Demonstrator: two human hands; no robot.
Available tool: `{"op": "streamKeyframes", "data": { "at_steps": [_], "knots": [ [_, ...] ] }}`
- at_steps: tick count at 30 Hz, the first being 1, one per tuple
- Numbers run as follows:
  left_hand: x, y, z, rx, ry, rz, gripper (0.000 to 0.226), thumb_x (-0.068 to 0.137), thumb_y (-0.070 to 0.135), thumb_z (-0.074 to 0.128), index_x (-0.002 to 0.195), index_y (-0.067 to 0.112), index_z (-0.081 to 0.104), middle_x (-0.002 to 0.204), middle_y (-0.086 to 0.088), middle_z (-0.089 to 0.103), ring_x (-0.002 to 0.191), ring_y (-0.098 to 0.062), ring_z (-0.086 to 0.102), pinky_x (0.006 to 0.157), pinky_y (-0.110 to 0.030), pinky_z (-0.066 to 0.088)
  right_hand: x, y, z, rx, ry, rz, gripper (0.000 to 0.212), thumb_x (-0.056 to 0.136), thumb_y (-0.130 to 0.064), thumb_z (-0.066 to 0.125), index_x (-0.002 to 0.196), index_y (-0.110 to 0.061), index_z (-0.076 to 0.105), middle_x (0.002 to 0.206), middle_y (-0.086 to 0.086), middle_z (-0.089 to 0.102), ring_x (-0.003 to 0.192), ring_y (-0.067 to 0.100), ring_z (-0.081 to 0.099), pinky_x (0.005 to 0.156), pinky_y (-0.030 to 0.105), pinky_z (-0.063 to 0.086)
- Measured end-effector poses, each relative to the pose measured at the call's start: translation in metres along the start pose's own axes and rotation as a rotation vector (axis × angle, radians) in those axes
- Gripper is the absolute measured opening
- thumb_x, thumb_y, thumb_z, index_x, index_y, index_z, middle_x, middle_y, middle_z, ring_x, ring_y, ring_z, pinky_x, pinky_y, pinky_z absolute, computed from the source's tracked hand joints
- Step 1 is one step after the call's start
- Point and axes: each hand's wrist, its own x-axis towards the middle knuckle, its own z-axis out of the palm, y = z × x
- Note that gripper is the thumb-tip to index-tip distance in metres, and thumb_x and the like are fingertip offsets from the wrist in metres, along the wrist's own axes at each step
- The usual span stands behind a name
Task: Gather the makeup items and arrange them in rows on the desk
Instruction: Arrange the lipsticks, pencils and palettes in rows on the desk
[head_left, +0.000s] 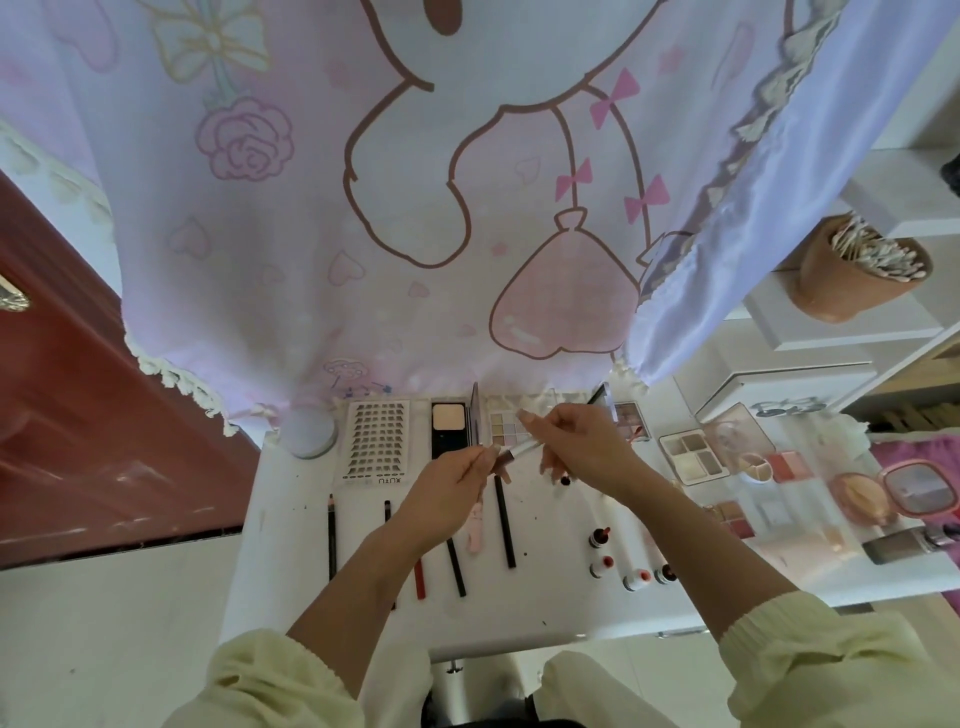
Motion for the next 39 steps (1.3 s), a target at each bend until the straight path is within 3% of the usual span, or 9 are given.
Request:
{"op": "streamKeyframes", "data": {
  "at_steps": [3,6,10,15,20,26,32,37,39],
  "knots": [
    [0.0,0.001,0.0,-0.024,-0.02,-0.003,0.04,0.102,0.041,0.032,0.088,0.025,0.066,0.064,0.004,0.045,0.057,-0.006,0.04,0.053,-0.012,0.034,0.003,0.0,-0.004,-0.019,0.009,-0.018,0.028,0.09,-0.031,0.067,0.074,-0.01,0.058,0.055,0.001,0.066,0.045,0.01,0.057,0.05,0.025,0.046],
    [0.001,0.0,-0.002,-0.025,-0.014,-0.007,0.042,0.103,0.04,0.032,0.091,0.021,0.068,0.064,0.004,0.045,0.056,-0.006,0.04,0.054,-0.013,0.033,0.004,0.0,-0.01,0.107,-0.069,-0.037,0.012,0.088,-0.016,0.07,0.086,-0.006,0.063,0.069,0.005,0.071,0.059,0.014,0.066,0.058,0.026,0.051],
    [0.0,0.002,-0.003,-0.026,-0.034,0.001,0.042,0.103,0.041,0.032,0.089,0.021,0.067,0.061,0.007,0.043,0.052,-0.002,0.038,0.053,-0.012,0.033,0.001,0.0,-0.004,-0.022,-0.075,0.018,0.035,0.089,-0.04,0.066,0.073,-0.009,0.06,0.062,0.008,0.07,0.048,0.014,0.061,0.05,0.026,0.048],
    [0.0,0.001,-0.002,-0.053,-0.038,-0.021,0.041,0.103,0.041,0.033,0.086,0.024,0.066,0.059,0.009,0.044,0.054,-0.005,0.04,0.062,-0.021,0.039,0.004,0.003,-0.006,0.107,-0.077,-0.017,0.01,0.085,-0.012,0.072,0.086,-0.006,0.064,0.073,0.01,0.069,0.06,0.014,0.063,0.061,0.026,0.052],
    [-0.003,0.001,-0.002,-0.099,-0.067,-0.046,0.043,0.103,0.042,0.034,0.087,0.019,0.067,0.055,0.011,0.042,0.05,-0.003,0.04,0.064,-0.024,0.042,0.0,0.001,0.0,-0.042,-0.091,0.002,0.03,0.089,-0.036,0.066,0.073,-0.011,0.062,0.061,0.002,0.068,0.049,0.008,0.059,0.05,0.019,0.049],
    [-0.005,0.003,0.003,-0.164,-0.047,-0.117,0.043,0.103,0.042,0.034,0.089,0.02,0.068,0.059,0.008,0.04,0.053,-0.005,0.039,0.062,-0.022,0.04,0.003,0.005,-0.004,0.118,-0.116,-0.022,0.007,0.085,-0.011,0.072,0.089,-0.009,0.067,0.078,0.005,0.07,0.07,0.016,0.068,0.068,0.025,0.056],
    [-0.006,0.004,0.006,-0.153,-0.08,-0.131,0.042,0.103,0.041,0.035,0.085,0.022,0.068,0.061,0.008,0.042,0.055,-0.006,0.039,0.059,-0.02,0.037,-0.001,0.006,0.001,-0.03,-0.044,0.035,0.031,0.09,-0.037,0.066,0.071,-0.013,0.062,0.06,0.002,0.068,0.048,0.008,0.059,0.049,0.02,0.047],
    [-0.006,0.003,0.007,-0.171,-0.078,-0.144,0.042,0.102,0.042,0.035,0.086,0.023,0.068,0.063,0.005,0.041,0.056,-0.007,0.039,0.059,-0.019,0.037,0.002,0.011,-0.009,0.187,-0.073,0.028,0.014,0.085,-0.011,0.073,0.094,-0.001,0.067,0.078,0.009,0.072,0.067,0.016,0.069,0.064,0.023,0.055],
    [-0.005,0.003,0.007,-0.178,-0.078,-0.149,0.042,0.102,0.042,0.035,0.088,0.022,0.068,0.063,0.005,0.041,0.056,-0.006,0.04,0.058,-0.017,0.038,0.002,0.011,-0.009,0.208,-0.077,0.047,0.019,0.086,-0.017,0.072,0.095,-0.002,0.066,0.08,0.011,0.073,0.069,0.02,0.071,0.064,0.024,0.056]
  ]
}}
